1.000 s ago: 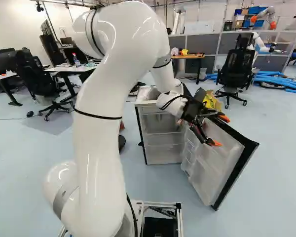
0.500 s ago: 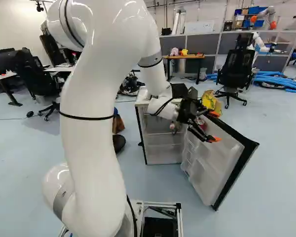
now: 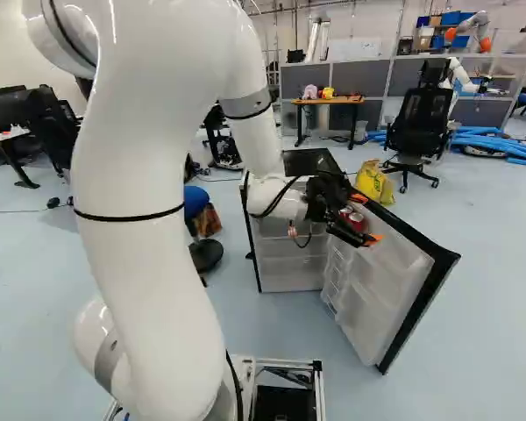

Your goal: Grab a drink from the fridge

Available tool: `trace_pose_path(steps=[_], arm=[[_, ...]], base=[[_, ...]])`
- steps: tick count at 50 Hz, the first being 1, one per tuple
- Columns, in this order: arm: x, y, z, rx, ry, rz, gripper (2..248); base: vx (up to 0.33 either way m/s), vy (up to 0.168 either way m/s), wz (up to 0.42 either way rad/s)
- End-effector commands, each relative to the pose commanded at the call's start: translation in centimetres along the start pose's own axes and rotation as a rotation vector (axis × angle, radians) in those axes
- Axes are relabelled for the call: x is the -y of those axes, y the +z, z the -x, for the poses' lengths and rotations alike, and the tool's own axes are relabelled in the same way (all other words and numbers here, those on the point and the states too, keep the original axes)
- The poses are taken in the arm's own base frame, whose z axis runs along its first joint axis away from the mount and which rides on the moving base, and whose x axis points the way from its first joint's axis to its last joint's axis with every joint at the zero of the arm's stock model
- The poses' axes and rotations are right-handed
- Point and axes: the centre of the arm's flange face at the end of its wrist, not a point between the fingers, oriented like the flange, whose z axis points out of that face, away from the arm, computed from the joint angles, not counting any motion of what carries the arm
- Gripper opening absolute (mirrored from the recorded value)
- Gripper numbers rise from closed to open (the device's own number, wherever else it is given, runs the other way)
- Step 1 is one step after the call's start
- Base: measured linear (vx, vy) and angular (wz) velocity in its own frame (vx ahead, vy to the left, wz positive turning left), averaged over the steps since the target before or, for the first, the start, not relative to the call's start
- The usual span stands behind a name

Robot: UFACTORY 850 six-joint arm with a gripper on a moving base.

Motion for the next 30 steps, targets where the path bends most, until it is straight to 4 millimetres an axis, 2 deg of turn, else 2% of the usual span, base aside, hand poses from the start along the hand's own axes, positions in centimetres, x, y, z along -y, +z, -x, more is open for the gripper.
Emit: trace_pose_path(steps=[30], arm=[[-2.9, -2.8, 0.6, 0.147, -0.170, -0.240, 247]], base=[[0.000, 0.000, 0.000]])
